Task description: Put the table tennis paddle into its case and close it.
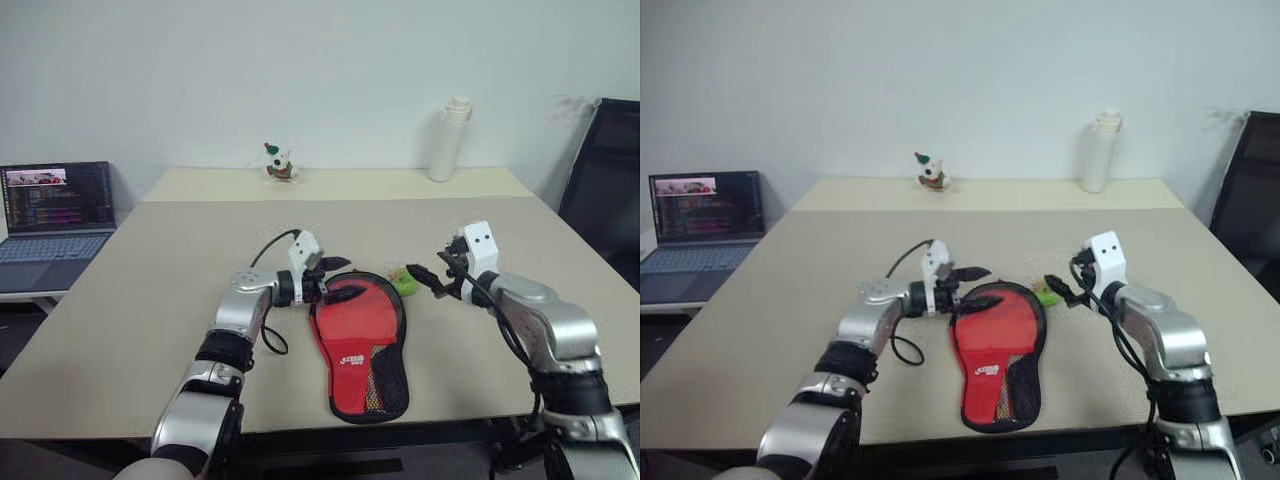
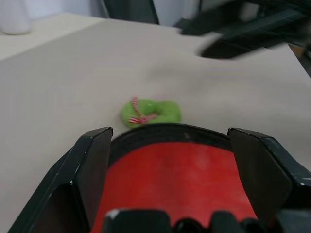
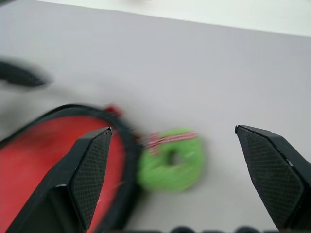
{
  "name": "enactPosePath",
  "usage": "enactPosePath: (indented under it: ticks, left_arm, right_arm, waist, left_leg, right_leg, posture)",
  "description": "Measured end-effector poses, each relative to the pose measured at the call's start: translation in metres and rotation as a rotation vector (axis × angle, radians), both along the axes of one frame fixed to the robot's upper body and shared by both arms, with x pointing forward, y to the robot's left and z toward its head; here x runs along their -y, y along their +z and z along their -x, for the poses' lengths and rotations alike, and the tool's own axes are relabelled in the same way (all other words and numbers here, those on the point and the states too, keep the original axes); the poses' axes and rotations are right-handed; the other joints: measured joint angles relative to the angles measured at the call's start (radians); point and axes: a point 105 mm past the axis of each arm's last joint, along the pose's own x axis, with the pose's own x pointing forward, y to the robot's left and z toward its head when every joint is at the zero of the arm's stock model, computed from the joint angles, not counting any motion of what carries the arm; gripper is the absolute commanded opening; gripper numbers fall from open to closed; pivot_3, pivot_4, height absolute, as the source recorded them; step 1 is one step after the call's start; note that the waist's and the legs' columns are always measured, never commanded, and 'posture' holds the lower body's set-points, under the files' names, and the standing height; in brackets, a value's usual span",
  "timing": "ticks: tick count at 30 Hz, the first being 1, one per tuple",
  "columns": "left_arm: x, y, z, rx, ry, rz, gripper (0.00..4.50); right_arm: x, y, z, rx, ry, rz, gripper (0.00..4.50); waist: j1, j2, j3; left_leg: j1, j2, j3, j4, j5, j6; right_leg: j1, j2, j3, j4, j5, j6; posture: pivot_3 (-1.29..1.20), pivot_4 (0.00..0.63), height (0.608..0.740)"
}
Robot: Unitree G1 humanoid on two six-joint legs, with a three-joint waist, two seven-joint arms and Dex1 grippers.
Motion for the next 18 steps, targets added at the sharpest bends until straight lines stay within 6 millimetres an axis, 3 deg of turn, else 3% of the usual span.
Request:
enactPosePath:
  ticks: [7, 12, 18]
  left_arm:
    - [0.013, -0.026, 0.001, -0.026, -0.002, -0.097, 4.13]
    - [0.010, -0.028, 0.001, -0.029, 0.013, -0.101, 4.13]
    - [-0.001, -0.039, 0.003, -0.060, 0.037, -0.115, 4.13]
  right_arm:
    - [0.002, -0.036, -0.038, -0.040, -0.095, 0.065, 4.48]
    - [-0.005, -0.067, -0.039, -0.117, -0.092, 0.055, 4.48]
    - [-0.009, -0.072, -0.039, -0.120, -0.077, 0.070, 4.48]
  waist:
    - [-0.002, 0.000, 0.000]
    - [-0.003, 0.001, 0.000]
    - [-0.003, 0.001, 0.000]
  left_leg:
    - [-0.001, 0.000, 0.000, -0.001, 0.000, 0.000]
    - [-0.002, 0.001, 0.000, -0.001, 0.000, 0.000]
    - [-0.001, 0.001, -0.001, -0.001, 0.000, 0.000]
  right_leg:
    - [0.000, 0.000, 0.000, -0.001, 0.001, -0.002]
    - [-0.001, 0.000, 0.000, -0.001, 0.003, -0.005]
    - [-0.001, 0.000, 0.000, -0.001, 0.003, -0.005]
  posture:
    - [0.00, 0.150, 0.740]
    - [0.00, 0.150, 0.740]
    - [0.00, 0.150, 0.740]
